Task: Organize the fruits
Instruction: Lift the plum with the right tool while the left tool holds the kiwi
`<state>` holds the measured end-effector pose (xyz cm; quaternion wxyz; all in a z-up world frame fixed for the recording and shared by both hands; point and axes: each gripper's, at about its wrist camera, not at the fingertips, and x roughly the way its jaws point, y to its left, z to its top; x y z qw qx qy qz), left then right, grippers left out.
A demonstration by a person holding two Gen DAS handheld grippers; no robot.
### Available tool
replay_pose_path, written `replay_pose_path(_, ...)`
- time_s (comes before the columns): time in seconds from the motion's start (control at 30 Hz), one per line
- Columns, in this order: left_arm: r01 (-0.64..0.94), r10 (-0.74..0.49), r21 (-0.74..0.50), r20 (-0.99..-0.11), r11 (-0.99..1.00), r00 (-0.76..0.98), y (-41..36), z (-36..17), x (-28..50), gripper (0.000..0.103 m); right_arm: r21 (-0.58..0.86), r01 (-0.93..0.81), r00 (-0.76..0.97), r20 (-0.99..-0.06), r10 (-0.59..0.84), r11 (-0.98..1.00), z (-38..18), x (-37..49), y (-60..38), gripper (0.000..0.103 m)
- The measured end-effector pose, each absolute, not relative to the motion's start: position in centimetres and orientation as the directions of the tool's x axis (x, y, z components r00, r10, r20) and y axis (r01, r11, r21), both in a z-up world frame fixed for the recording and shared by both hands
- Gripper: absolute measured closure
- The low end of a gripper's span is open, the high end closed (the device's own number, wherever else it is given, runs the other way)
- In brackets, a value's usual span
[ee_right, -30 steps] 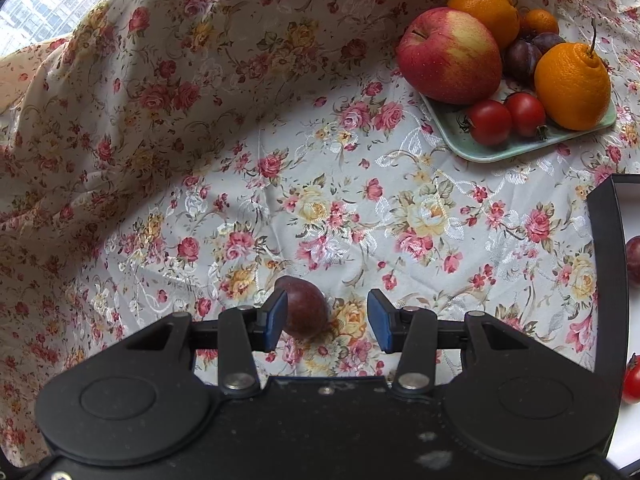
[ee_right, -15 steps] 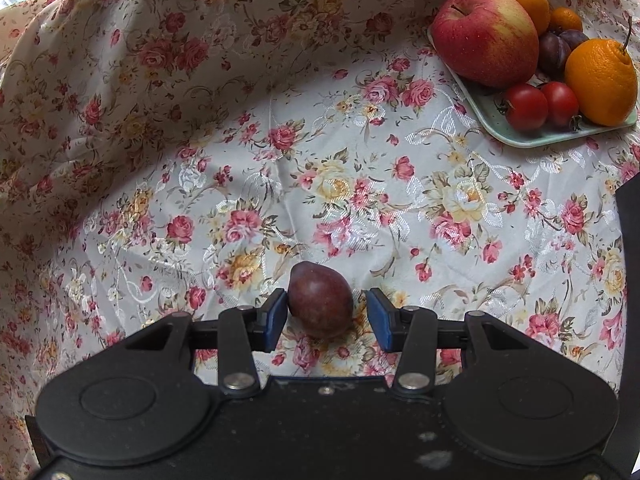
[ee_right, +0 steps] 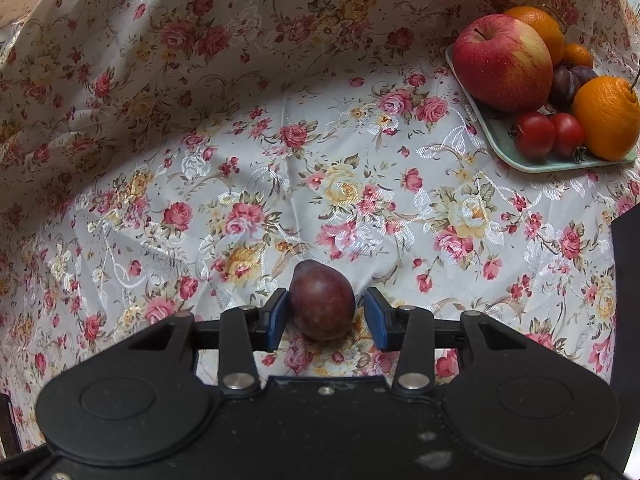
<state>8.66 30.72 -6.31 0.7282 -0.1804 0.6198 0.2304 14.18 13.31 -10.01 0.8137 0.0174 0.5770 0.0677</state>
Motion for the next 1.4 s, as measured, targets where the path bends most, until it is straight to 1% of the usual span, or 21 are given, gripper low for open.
replay_pose_path(0.23,-0.554,0.126,0.038,-0.984,0.832,0.123,30.5,-6.4,8.8,0.04,0.104,-0.094,0.309,-0.942,0.129,0.99,-9.8,14.2,13.2,0.065)
replay_pose_path(0.37,-0.541,0.146,0.067,-0.984,0.838,0.105,30.2,-6.9,8.9,0.04,0.097,-0.121,0.297,-0.946,0.129,0.988,-9.6,13.7,13.3,0.066)
replay_pose_path(0.57,-0.56,0.131,0.063,-0.988,0.826,0.082,30.6,-7.3,9.0,0.04,0.122,-0.122,0.244,-0.958,0.149,0.985,-9.3,13.5,12.3,0.066)
replay_pose_path(0.73,-0.58,0.091,0.042,-0.994,0.814,0.056,31.0,-8.1,9.2,0.04,0.153,-0.082,0.196,-0.966,0.166,0.985,-9.2,13.8,10.8,0.066)
replay_pose_path(0.8,-0.598,0.042,0.003,-0.998,0.802,0.051,31.2,-8.6,9.1,0.04,0.156,-0.074,0.18,-0.969,0.167,0.985,-9.2,13.8,10.3,0.066)
replay_pose_path(0.87,-0.604,0.023,-0.013,-0.998,0.797,0.051,31.4,-8.8,9.1,0.04,0.162,-0.067,0.169,-0.971,0.171,0.985,-9.1,13.8,10.0,0.066)
replay_pose_path(1.03,-0.599,0.133,0.049,-0.986,0.8,0.098,30.7,-7.6,9.1,0.04,0.185,-0.059,0.156,-0.969,0.193,0.981,-8.4,13.8,9.4,0.066)
replay_pose_path(1.27,-0.588,0.173,0.064,-0.976,0.806,0.13,30.8,-6.9,9.5,0.039,0.194,-0.034,0.147,-0.969,0.196,0.981,-8.5,14.2,9.4,0.066)
replay_pose_path(1.4,-0.585,0.164,0.064,-0.979,0.809,0.12,31.3,-7.5,9.8,0.038,0.184,-0.043,0.141,-0.972,0.188,0.982,-9.0,14.3,9.9,0.066)
